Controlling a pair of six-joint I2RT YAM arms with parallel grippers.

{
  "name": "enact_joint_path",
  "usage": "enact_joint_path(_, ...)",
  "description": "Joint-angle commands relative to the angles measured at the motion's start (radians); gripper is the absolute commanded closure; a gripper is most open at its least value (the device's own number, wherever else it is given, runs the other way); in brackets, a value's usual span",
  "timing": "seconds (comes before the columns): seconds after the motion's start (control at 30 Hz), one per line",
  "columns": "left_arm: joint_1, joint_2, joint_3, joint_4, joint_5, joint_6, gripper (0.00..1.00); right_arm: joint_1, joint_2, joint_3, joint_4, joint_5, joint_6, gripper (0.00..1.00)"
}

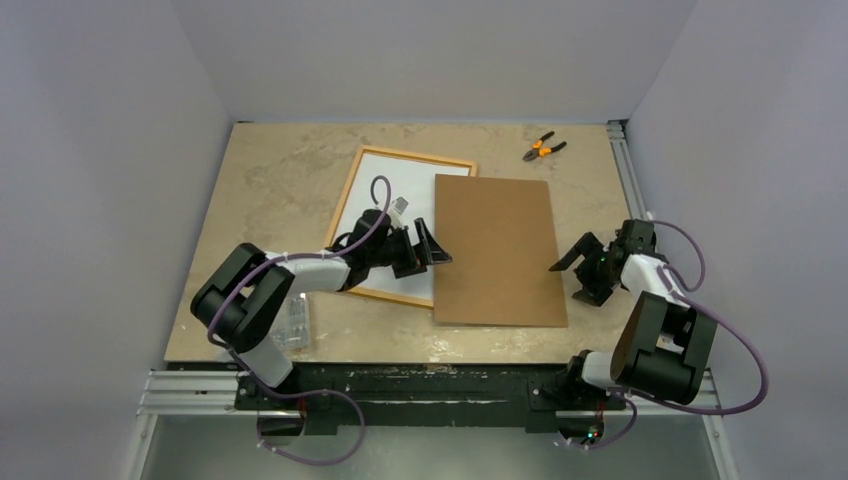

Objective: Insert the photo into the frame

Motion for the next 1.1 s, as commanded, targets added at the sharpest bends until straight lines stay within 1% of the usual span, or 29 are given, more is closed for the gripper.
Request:
enact_joint_path(0.0,0.004,0.065,0.057,0.095,0.046,-0.025,0.09,0.003,0.023,-0.055,0.065,-0.033,0.019,0.16)
enact_joint_path(0.23,-0.003,0.134,0.084,0.122,0.046,-0.02,0.14,0.005,0.036,-0.074,0.081,-0.045,0.017,0.16)
enact_joint_path(0.5,-0.039,0.193,0.125,0.184,0.072,-0.037,0.25,0.005,0.078,-0.07,0.097,-0.078,0.007,0.16)
enact_joint_path(0.7,-0.05,0.128,0.099,0.191,0.056,-0.036,0.31,0.005,0.091,-0.069,0.098,-0.099,-0.002,0.16)
enact_joint_path(0.9,-0.059,0.083,0.095,0.228,0.059,-0.035,0.44,0.008,0.092,-0.077,0.108,-0.121,-0.002,0.16)
enact_joint_path(0.97,-0.067,0.084,0.106,0.228,0.06,-0.038,0.46,0.01,0.092,-0.081,0.111,-0.127,-0.003,0.16)
enact_joint_path(1.07,-0.083,0.096,0.135,0.184,0.047,-0.025,0.46,0.015,0.093,-0.083,0.114,-0.129,-0.002,0.16)
